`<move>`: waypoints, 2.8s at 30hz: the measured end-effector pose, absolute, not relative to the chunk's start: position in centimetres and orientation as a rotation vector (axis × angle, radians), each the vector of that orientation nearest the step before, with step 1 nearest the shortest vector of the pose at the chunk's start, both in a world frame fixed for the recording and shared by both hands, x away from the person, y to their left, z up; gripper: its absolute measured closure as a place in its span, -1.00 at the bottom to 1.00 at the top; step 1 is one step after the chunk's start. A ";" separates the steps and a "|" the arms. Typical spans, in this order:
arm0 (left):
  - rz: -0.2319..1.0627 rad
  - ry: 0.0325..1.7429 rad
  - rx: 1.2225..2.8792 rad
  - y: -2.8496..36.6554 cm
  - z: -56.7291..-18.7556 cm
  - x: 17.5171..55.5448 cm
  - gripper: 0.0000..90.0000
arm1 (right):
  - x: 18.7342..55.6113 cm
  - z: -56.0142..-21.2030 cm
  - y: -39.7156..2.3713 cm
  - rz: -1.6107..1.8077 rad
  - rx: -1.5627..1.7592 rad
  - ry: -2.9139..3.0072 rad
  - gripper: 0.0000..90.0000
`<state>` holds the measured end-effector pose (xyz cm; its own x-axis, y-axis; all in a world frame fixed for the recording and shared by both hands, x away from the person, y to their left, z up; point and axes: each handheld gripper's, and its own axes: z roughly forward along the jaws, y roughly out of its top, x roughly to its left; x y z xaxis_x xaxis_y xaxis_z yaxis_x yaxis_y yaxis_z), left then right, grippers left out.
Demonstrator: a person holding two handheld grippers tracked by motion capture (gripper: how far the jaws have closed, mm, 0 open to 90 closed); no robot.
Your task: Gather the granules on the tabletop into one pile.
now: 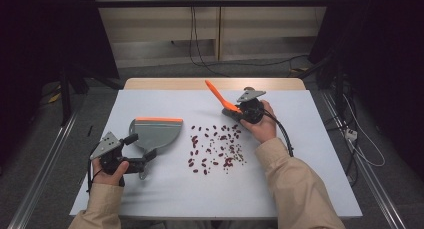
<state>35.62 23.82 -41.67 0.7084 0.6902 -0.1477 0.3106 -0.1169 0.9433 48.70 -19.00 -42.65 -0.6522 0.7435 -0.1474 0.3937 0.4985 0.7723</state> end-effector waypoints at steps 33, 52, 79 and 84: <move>0.406 0.804 1.709 23.8 -41.5 35.6 -0.89 | 42.6 -41.9 -17.3 1.078 0.698 2.488 0.58; 0.412 0.801 1.707 23.7 -41.5 35.5 -0.89 | 41.1 -41.0 -17.7 1.159 0.691 2.476 0.59; 0.406 0.814 1.712 23.9 -41.6 35.7 -0.89 | 47.8 -41.1 -16.0 1.276 0.815 2.362 0.59; 0.408 0.816 1.711 23.9 -41.7 35.7 -0.89 | 48.5 -41.4 -15.6 1.273 0.814 2.360 0.59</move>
